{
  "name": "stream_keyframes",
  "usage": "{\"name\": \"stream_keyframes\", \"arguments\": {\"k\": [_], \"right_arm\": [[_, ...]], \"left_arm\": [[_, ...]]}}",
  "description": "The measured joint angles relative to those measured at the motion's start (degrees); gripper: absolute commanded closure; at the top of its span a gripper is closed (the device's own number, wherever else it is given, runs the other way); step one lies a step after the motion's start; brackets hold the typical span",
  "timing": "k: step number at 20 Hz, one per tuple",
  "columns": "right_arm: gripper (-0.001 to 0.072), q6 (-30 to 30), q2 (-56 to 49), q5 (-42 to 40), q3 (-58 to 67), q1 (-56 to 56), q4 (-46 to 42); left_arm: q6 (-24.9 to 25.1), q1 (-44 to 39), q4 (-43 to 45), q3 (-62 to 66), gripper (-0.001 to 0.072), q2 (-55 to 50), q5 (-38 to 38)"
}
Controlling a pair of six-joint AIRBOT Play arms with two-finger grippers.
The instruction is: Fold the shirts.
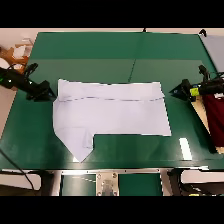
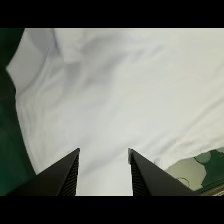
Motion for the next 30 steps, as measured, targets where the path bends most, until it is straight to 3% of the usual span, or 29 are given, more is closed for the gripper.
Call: {"name": "stream_keyframes", "arguments": {"k": [4,5,7,10,16,21,23,24,25,30], "right_arm": [[0.0441,1.25,16.22,-2.23,-18.05,-4.11,-3.54],[0.0407,1.68,20.70,-3.28,-22.95,-5.29,-4.00],[0.0349,2.54,28.50,-5.97,-31.52,-6.95,-4.52],[0.0349,3.61,37.33,-10.40,-42.69,-8.20,-4.28],[0.0349,4.17,42.18,-16.87,-53.42,-8.79,-1.79],[0.0341,4.26,41.77,-19.52,-55.17,-8.68,0.00],[0.0338,4.26,41.35,-20.44,-55.41,-8.28,1.05],[0.0288,4.31,41.22,-20.92,-55.49,-8.15,1.62],[0.0264,4.35,41.16,-21.29,-55.56,-8.04,2.21],[0.0264,4.35,40.96,-22.64,-56.76,-7.89,4.92]], "left_arm": [[0.66,2.84,0.98,-18.86,0.0320,17.84,2.45],[0.59,3.19,1.01,-23.45,0.0265,22.18,3.37],[-0.79,3.72,1.16,-32.76,0.0261,30.67,5.81],[-3.23,4.00,0.46,-43.95,0.0262,38.53,9.03],[-4.52,4.15,-8.39,-60.06,0.0261,42.86,19.23],[-1.20,4.22,-19.32,-67.95,0.0263,43.63,26.58],[0.26,4.22,-22.45,-69.48,0.0352,43.63,28.37],[1.33,4.20,-23.93,-70.07,0.0611,43.60,29.27],[2.67,4.20,-24.98,-70.62,0.0676,43.47,30.05],[8.07,4.20,-32.13,-70.03,0.0676,43.56,28.89]]}}
